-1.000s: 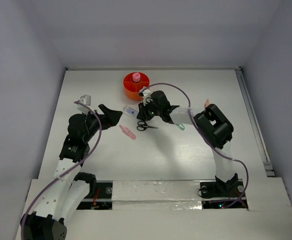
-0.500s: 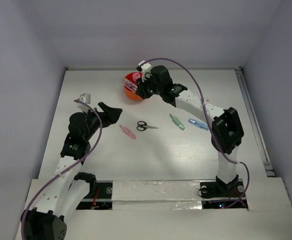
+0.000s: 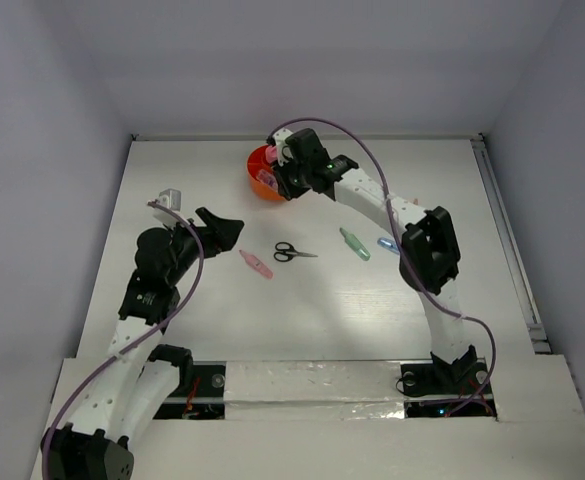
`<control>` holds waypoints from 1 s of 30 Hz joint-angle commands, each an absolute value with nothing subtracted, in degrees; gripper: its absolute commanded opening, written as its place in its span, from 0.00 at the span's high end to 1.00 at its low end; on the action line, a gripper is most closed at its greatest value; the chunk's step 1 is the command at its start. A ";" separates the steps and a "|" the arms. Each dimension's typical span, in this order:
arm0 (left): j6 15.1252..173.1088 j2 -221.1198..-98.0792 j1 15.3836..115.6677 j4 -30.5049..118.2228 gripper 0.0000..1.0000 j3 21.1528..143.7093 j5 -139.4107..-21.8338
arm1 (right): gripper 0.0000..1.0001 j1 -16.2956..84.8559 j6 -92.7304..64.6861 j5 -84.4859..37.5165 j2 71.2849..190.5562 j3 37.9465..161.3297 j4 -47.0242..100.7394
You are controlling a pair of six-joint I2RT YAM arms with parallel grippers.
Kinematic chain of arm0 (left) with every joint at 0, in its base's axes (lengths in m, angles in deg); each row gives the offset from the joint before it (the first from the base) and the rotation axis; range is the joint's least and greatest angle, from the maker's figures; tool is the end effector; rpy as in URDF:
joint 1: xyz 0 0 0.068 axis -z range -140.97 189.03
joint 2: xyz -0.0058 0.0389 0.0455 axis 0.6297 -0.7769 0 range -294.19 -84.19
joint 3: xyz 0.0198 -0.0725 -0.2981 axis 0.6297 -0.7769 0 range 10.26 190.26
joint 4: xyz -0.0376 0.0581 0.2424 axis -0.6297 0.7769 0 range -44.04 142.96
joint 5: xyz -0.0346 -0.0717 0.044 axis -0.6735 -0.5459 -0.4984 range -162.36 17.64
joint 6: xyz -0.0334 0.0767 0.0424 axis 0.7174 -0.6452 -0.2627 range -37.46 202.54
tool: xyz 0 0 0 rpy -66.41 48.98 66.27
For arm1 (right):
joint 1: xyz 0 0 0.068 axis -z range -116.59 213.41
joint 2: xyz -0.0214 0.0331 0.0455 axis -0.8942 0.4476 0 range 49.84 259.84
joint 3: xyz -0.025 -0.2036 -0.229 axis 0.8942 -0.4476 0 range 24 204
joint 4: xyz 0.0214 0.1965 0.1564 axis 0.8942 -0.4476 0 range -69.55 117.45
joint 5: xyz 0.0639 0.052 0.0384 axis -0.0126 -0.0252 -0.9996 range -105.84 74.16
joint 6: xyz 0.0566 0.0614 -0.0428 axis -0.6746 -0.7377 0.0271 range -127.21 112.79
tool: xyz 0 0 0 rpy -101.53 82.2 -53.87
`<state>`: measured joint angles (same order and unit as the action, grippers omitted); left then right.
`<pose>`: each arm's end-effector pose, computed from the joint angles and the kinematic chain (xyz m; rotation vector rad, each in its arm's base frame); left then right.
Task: Sort the stationery into containers
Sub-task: Place the stationery in the storage box.
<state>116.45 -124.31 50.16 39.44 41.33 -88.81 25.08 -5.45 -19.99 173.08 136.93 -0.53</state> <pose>0.1792 -0.0597 0.3220 -0.1029 1.6756 -0.8315 0.4280 0.3463 0.2829 -0.8158 2.1202 0.4233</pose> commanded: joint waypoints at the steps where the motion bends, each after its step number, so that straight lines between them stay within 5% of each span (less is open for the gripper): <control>1: 115.32 -122.95 50.01 38.84 0.23 43.04 -88.89 | 0.90 25.09 -4.83 -18.83 173.76 142.21 -3.39; 30: 115.41 -120.75 50.01 39.11 0.22 40.59 -88.97 | 0.74 25.61 -6.59 -17.34 182.56 156.02 -10.43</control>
<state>115.90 -121.10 50.16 41.14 41.16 -88.81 25.50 -6.41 -18.70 182.52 153.54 -11.24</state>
